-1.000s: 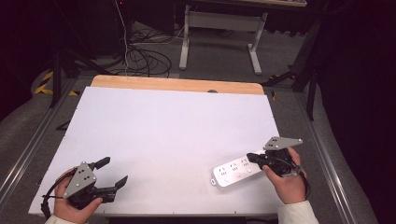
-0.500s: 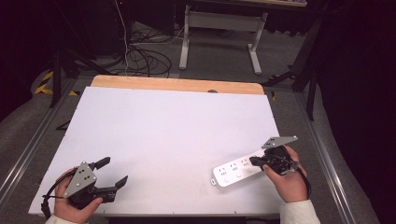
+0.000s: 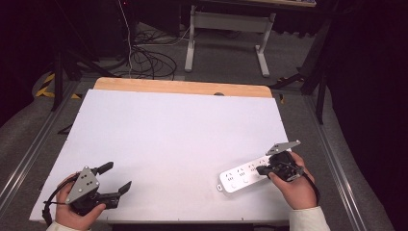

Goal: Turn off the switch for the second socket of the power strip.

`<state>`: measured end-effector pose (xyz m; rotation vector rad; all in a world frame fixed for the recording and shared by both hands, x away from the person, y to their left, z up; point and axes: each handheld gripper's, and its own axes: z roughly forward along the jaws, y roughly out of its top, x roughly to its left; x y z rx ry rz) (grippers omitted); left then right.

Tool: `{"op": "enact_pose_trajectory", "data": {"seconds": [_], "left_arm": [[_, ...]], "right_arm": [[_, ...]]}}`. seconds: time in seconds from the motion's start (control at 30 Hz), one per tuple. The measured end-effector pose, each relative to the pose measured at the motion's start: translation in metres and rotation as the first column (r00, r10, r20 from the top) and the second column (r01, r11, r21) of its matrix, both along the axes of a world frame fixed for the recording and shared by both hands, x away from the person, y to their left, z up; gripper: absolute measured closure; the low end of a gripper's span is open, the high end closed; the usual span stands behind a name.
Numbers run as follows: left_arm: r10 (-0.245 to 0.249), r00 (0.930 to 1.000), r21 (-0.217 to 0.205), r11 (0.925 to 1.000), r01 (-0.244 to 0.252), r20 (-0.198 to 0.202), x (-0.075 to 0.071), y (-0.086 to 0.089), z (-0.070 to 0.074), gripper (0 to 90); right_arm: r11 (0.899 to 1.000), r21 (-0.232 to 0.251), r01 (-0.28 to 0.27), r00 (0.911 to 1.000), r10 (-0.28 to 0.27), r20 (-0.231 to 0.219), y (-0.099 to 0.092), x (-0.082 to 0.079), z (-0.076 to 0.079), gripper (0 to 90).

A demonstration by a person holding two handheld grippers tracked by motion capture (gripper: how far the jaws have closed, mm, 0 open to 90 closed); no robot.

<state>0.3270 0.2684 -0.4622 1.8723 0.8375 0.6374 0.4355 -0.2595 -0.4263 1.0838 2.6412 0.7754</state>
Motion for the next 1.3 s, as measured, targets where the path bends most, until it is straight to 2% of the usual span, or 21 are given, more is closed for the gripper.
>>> {"op": "enact_pose_trajectory", "data": {"seconds": [0.4, 1.3], "left_arm": [[0.003, 1.0, 0.003, 1.0, -0.003, 0.003, 0.0, 0.0, 0.0, 16.3], [0.007, 1.0, -0.003, 1.0, -0.007, 0.003, 0.0, 0.001, 0.0, 16.6]], "right_arm": [[1.0, -0.02, -0.024, 0.9995, 0.023, -0.024, 0.004, 0.001, -0.005, 90.0], [0.999, -0.032, -0.014, 0.9999, 0.014, -0.006, 0.006, -0.001, -0.012, 90.0]]}}
